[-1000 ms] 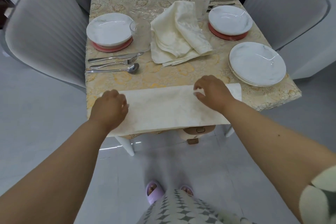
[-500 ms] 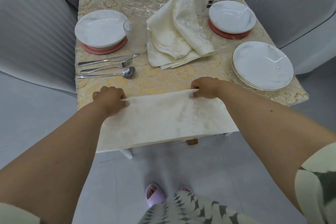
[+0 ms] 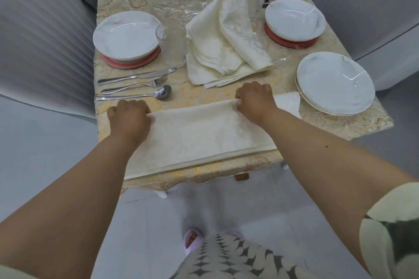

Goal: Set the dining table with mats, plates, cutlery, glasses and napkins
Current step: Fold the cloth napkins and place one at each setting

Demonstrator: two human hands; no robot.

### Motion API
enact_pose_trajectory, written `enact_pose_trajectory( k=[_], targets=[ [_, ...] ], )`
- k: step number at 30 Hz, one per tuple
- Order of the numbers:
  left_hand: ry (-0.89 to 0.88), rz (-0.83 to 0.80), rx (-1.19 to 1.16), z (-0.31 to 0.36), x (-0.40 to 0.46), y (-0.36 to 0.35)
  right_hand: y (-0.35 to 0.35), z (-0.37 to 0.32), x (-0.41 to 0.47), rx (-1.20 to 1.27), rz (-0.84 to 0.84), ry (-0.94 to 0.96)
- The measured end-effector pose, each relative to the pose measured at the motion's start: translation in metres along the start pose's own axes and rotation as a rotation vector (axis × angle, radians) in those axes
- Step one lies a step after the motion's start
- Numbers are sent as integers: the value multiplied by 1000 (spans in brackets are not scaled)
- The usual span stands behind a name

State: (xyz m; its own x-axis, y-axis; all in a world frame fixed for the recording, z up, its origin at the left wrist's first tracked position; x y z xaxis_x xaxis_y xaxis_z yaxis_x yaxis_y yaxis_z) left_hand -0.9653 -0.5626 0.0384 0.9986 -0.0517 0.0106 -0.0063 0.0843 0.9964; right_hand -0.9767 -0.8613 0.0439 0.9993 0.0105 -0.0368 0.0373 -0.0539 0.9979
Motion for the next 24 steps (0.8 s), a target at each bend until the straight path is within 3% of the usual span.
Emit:
enact_pose_trajectory(
  k=[4,8,11,19,24],
  targets=[
    [-181,128,-111,34,-18,0,-5,-21,-17,99,80,77],
    [-316,-109,-37,70,-31,-26,-29,-45,-34,72,-133,160],
    [-330,-195,-32,69,-49,-46,-47,-42,-56,71,-192,147],
    [-383,-52,-111,69,-67,-48,-57,-49,-87,92,-133,118],
    [-480,-131,-85,90,-78,-52,-43,-50,-100,316,2,82]
  ],
)
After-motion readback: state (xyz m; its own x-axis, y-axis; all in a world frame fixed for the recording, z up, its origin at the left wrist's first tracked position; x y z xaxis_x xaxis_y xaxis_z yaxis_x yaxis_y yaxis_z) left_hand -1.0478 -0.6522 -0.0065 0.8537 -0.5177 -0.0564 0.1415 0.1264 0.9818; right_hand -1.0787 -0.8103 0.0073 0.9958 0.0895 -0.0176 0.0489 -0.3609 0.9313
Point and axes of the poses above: each hand's wrist, its own x-axis towards the middle knuckle, its own y-axis out of the back of the hand, z = x × y, the point moved 3 cm from there along x, towards the middle knuckle, and after that the axes turned 5 degrees about z, right-handed, at the moved point
